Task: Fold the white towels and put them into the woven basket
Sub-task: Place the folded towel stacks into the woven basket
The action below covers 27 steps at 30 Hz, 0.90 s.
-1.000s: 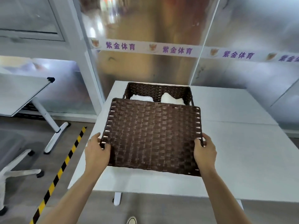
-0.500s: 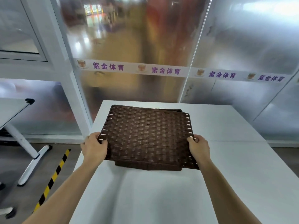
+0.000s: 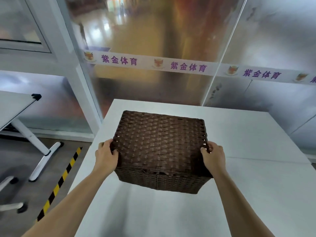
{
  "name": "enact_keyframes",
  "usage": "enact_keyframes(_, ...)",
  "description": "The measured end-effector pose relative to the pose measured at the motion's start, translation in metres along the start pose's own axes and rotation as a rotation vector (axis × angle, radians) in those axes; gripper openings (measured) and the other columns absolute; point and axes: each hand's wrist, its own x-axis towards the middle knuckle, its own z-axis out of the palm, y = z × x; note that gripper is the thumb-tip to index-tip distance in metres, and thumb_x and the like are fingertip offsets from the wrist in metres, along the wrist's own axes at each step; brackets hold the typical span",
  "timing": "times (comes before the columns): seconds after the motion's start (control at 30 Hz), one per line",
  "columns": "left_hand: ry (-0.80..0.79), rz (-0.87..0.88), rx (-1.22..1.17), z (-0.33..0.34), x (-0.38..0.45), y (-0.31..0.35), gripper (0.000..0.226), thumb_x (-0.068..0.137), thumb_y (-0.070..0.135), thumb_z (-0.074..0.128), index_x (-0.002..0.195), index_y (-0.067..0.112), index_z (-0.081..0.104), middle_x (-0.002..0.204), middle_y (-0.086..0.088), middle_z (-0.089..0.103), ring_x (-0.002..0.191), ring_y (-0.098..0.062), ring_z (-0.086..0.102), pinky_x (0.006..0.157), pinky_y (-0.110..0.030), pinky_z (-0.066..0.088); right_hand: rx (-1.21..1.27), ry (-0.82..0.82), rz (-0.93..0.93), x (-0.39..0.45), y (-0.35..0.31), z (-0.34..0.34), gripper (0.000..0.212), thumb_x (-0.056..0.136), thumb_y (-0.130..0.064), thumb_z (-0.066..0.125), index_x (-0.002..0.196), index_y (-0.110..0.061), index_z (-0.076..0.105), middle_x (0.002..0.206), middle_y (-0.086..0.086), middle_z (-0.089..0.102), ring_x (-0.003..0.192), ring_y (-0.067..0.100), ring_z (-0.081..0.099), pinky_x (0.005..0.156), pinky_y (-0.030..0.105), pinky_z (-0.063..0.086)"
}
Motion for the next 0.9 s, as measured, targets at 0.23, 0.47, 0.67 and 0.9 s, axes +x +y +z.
enact_keyframes(0.23,-0.006,0.025,-0.015,0.007,-0.003,-0.008,0.049,0.103,0.013,0.046,0.152,0.015,0.037,0.144,-0.013,0.045,0.128,-0.033,0.048,0.106,-0.046,0.042,-0.005,0.042,0.016,-0.006,0.01,0.013,0.046,0.099,-0.029,0.058,0.143,-0.018,0.054,0.138,0.008,0.051,0.126,0.031,0.052,0.105,0.045,0.044)
enact_keyframes(0.47,0.038,0.002,-0.026,0.017,-0.017,-0.014,0.048,0.102,0.015,0.046,0.15,0.016,0.039,0.142,-0.01,0.047,0.127,-0.032,0.048,0.105,-0.049,0.044,-0.021,0.01,0.019,0.004,0.009,0.005,0.046,0.099,-0.029,0.06,0.143,-0.018,0.055,0.137,0.008,0.054,0.122,0.028,0.057,0.103,0.041,0.045)
enact_keyframes(0.67,-0.004,0.013,0.009,0.014,-0.013,-0.013,0.049,0.102,0.018,0.047,0.15,0.02,0.036,0.143,-0.01,0.046,0.128,-0.035,0.047,0.107,-0.054,0.044,-0.04,0.006,0.013,0.004,0.008,0.003,0.044,0.1,-0.029,0.057,0.143,-0.019,0.055,0.138,0.009,0.053,0.123,0.029,0.056,0.101,0.042,0.044)
enact_keyframes(0.9,0.043,0.164,0.275,0.0,-0.023,-0.001,0.048,0.101,0.028,0.047,0.147,0.018,0.041,0.154,-0.007,0.039,0.135,-0.038,0.039,0.111,-0.054,0.032,-0.203,0.085,-0.177,-0.013,-0.009,0.005,0.05,0.097,-0.031,0.059,0.145,-0.023,0.048,0.141,0.009,0.053,0.127,0.033,0.05,0.11,0.05,0.038)
